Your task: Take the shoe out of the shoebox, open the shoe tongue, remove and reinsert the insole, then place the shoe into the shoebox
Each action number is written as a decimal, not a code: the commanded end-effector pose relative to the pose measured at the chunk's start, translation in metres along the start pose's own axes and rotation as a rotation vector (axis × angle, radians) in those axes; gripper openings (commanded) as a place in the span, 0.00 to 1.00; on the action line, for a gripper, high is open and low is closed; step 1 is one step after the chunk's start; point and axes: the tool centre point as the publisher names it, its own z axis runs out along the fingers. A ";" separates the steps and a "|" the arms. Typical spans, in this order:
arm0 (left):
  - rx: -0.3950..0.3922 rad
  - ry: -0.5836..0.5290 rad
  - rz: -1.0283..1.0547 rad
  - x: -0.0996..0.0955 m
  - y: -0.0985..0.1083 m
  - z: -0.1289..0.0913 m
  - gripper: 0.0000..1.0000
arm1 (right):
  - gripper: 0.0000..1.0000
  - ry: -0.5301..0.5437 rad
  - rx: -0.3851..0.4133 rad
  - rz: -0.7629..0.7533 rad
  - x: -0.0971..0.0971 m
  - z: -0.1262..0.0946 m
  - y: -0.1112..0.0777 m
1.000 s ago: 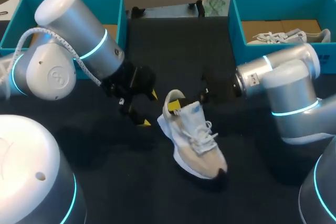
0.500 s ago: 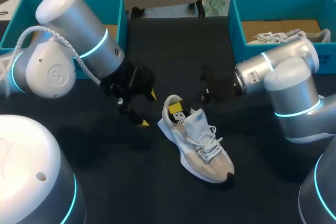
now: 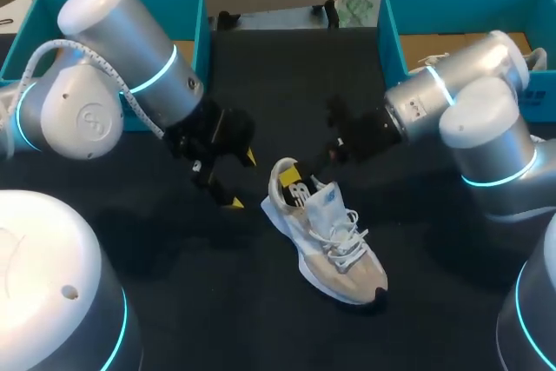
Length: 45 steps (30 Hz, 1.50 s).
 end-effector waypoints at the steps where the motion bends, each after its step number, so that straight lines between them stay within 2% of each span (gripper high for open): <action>1: 0.000 0.001 0.002 0.000 0.002 -0.003 1.00 | 1.00 -0.023 0.021 0.003 0.009 -0.013 -0.002; 9: -0.006 0.001 0.009 0.000 0.007 -0.010 1.00 | 1.00 -0.054 0.049 -0.026 0.009 -0.029 0.010; 22: -0.023 -0.007 0.009 -0.001 0.022 -0.030 1.00 | 1.00 -0.118 0.184 -0.023 -0.002 -0.041 0.037; 29: -0.031 -0.008 0.002 -0.006 0.037 -0.056 1.00 | 1.00 -0.252 0.192 0.009 -0.010 -0.053 0.054; 37: -0.064 0.008 0.017 -0.016 0.067 -0.097 1.00 | 1.00 -0.446 0.187 0.084 -0.012 -0.074 0.073; 39: -0.083 0.008 0.039 -0.021 0.076 -0.111 1.00 | 1.00 -0.460 0.148 0.125 -0.012 -0.076 0.076; 41: -0.107 -0.026 0.008 -0.029 0.086 -0.126 1.00 | 1.00 -0.460 0.148 0.125 -0.012 -0.076 0.076; 45: -0.107 -0.026 0.008 -0.029 0.086 -0.126 1.00 | 1.00 -0.460 0.148 0.125 -0.012 -0.076 0.076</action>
